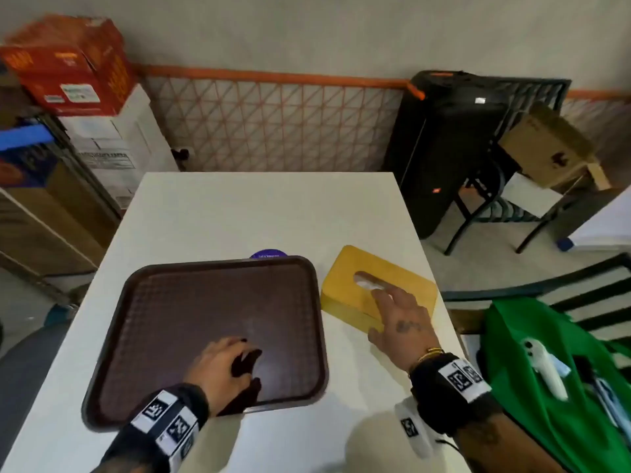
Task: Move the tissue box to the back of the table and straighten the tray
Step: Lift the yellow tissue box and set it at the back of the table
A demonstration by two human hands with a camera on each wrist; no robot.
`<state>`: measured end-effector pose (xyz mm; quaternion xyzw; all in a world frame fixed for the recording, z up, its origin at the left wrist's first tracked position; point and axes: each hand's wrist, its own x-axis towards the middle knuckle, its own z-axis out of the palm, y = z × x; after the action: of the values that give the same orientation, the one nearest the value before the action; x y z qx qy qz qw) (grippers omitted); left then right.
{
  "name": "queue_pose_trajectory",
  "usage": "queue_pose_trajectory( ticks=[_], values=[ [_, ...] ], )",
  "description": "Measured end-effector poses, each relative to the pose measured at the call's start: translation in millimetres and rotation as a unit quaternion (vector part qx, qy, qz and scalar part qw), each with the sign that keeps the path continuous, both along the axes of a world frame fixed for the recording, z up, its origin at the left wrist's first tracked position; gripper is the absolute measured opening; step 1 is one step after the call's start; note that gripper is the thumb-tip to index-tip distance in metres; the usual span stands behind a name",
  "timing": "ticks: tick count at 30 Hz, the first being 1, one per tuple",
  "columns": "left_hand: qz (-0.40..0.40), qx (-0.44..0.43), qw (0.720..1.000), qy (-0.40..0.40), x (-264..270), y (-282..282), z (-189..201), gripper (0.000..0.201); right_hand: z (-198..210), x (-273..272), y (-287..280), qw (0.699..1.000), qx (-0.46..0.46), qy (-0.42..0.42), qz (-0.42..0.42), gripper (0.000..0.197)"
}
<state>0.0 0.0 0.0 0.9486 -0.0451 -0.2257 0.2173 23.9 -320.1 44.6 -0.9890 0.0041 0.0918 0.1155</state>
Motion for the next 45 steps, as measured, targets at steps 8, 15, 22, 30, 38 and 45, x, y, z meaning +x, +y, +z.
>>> queue_pose_trajectory(
  ticks=[8, 15, 22, 30, 38, 45],
  values=[
    [0.0, -0.022, 1.0, 0.019, 30.4, -33.0, -0.2, 0.05, -16.0, 31.3, -5.0, 0.995, -0.087, 0.015, 0.036, 0.062],
    [-0.007, -0.11, 0.994, -0.016, 90.7, -71.0, 23.4, 0.047, -8.4, 89.9, -16.9, 0.993, -0.083, 0.01, 0.086, 0.066],
    [0.141, -0.262, 0.955, -0.01, 175.5, -117.3, 40.9, 0.055, -11.3, 155.9, -20.2, 0.991, -0.057, -0.024, 0.118, 0.069],
    [0.199, -0.286, 0.937, -0.034, 213.4, -143.5, 38.0, 0.049, -14.9, 176.7, -38.2, 0.986, 0.102, -0.105, 0.082, 0.066],
    [0.262, -0.299, 0.918, -0.013, 218.2, -149.2, 19.0, 0.038, -18.9, 163.5, -69.6, 0.969, 0.215, -0.06, -0.107, 0.079],
    [0.272, -0.281, 0.92, -0.032, 273.6, -164.3, 19.6, 0.036, -24.6, 221.8, -86.1, 0.973, 0.199, -0.067, -0.096, 0.068]
  ],
)
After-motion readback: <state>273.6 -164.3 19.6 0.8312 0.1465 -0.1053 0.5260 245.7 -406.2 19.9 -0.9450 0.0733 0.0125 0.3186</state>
